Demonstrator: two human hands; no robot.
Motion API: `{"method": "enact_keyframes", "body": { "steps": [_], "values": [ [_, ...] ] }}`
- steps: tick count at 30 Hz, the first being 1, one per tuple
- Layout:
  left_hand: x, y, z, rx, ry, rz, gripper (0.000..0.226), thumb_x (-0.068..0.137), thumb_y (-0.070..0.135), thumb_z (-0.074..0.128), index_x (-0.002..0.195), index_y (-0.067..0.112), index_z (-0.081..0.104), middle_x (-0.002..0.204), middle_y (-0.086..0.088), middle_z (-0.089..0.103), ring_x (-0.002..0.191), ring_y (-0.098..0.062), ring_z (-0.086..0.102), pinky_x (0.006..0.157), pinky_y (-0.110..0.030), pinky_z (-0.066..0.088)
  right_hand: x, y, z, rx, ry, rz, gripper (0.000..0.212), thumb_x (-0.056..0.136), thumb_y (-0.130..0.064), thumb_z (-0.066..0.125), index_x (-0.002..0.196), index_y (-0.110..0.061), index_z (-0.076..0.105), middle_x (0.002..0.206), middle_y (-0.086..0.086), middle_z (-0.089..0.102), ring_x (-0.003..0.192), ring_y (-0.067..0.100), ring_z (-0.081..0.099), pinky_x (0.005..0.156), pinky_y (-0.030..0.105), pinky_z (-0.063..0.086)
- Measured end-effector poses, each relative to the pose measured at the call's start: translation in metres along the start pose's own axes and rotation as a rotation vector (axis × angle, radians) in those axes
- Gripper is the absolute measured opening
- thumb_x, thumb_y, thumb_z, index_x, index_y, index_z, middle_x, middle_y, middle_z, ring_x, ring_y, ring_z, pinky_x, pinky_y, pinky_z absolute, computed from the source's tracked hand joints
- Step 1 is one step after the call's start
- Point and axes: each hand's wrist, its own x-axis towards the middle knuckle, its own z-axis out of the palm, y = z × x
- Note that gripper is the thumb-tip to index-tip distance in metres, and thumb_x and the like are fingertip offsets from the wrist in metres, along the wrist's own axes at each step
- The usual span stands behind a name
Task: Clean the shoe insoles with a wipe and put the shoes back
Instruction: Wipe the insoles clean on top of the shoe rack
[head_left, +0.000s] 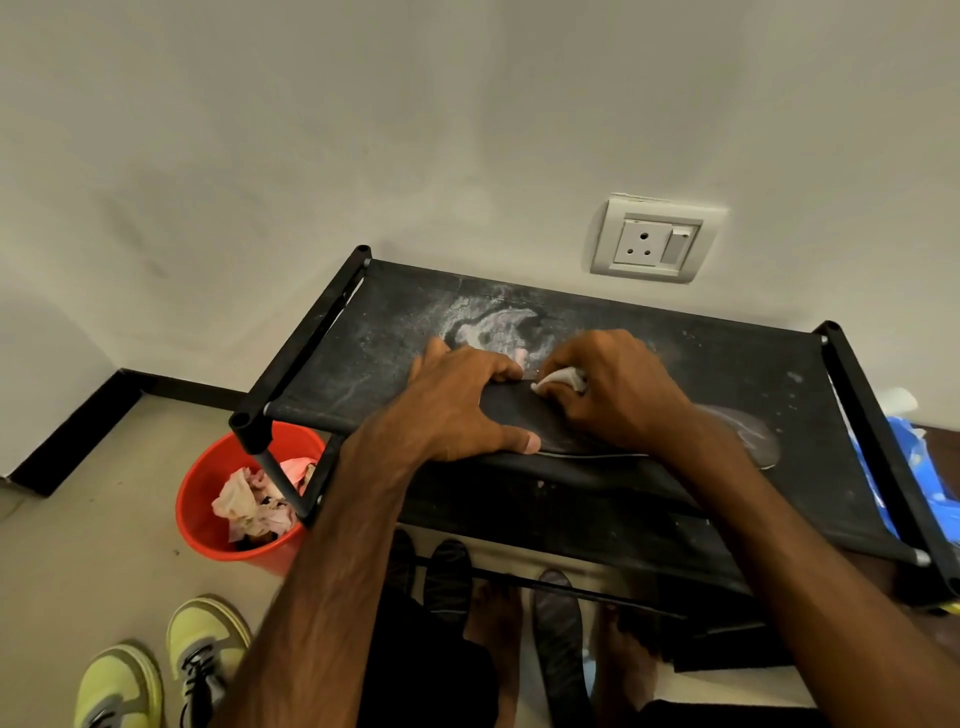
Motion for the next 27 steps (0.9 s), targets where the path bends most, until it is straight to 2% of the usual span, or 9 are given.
{"method": "enact_keyframes", "body": {
  "steps": [2,6,11,14,17,22,24,27],
  "values": [
    [0.001,0.000,0.000,0.002,-0.003,-0.003,0.079,0.071,0.060,0.081,0.141,0.038,0.052,0.133,0.010,0.054,0.126,-0.018,0.030,0.094,-0.033,0.026,-0.002,-0.005,-0.001,0.048,-0.061,-0.069,0.018,0.087,-0.022,0.074,0.103,-0.028,0.082,0.101,-0.001,0.079,0.091,0.018,0.072,0.082,0.041,0.059],
    [0.001,0.000,0.000,-0.008,-0.012,-0.010,0.079,0.070,0.060,0.082,0.140,0.038,0.052,0.131,0.010,0.054,0.125,-0.018,0.031,0.092,-0.034,0.029,-0.004,-0.010,-0.003,0.099,-0.111,-0.131,0.015,0.086,-0.025,0.077,0.100,-0.026,0.082,0.098,-0.003,0.078,0.085,0.013,0.071,0.078,0.038,0.060],
    [0.001,0.002,0.001,-0.009,-0.022,0.001,0.080,0.072,0.059,0.080,0.142,0.037,0.048,0.132,0.012,0.054,0.126,-0.018,0.031,0.097,-0.033,0.030,0.002,0.000,0.001,0.010,0.037,0.007,0.018,0.085,-0.033,0.074,0.101,-0.039,0.080,0.098,-0.006,0.077,0.092,0.019,0.069,0.078,0.037,0.057],
    [-0.001,0.003,0.001,-0.041,-0.017,-0.003,0.085,0.072,0.057,0.082,0.143,0.034,0.042,0.133,0.016,0.056,0.126,-0.017,0.032,0.103,-0.036,0.033,0.006,0.003,0.003,-0.039,0.099,0.056,0.018,0.086,-0.031,0.072,0.101,-0.037,0.081,0.098,-0.002,0.077,0.094,0.024,0.068,0.073,0.034,0.051],
    [0.000,0.002,0.000,-0.049,-0.030,-0.016,0.092,0.072,0.056,0.083,0.147,0.033,0.035,0.138,0.016,0.055,0.131,-0.018,0.030,0.109,-0.040,0.032,0.006,-0.003,0.006,-0.001,0.079,-0.008,0.018,0.087,-0.025,0.071,0.101,-0.031,0.082,0.100,0.000,0.078,0.093,0.024,0.070,0.076,0.038,0.056],
    [0.000,0.002,0.001,-0.077,-0.029,-0.015,0.094,0.070,0.053,0.085,0.147,0.033,0.035,0.138,0.015,0.054,0.133,-0.017,0.027,0.102,-0.037,0.032,0.005,-0.016,0.009,0.112,-0.066,-0.168,0.025,0.086,-0.019,0.074,0.107,-0.030,0.082,0.100,0.001,0.079,0.085,0.019,0.071,0.077,0.041,0.058],
    [0.000,0.001,0.000,-0.073,-0.026,-0.010,0.092,0.071,0.054,0.084,0.147,0.032,0.036,0.138,0.016,0.054,0.132,-0.017,0.028,0.100,-0.036,0.031,0.005,-0.014,0.009,0.121,-0.055,-0.149,0.024,0.086,-0.023,0.075,0.105,-0.035,0.081,0.100,-0.004,0.078,0.085,0.016,0.071,0.076,0.040,0.059],
    [0.000,0.002,0.000,-0.058,-0.018,-0.004,0.089,0.072,0.055,0.082,0.146,0.031,0.038,0.137,0.018,0.055,0.130,-0.017,0.030,0.101,-0.034,0.032,0.007,-0.002,0.008,0.069,0.055,-0.028,0.019,0.086,-0.027,0.073,0.100,-0.037,0.081,0.098,-0.007,0.078,0.090,0.018,0.070,0.076,0.040,0.058]
  ]
}}
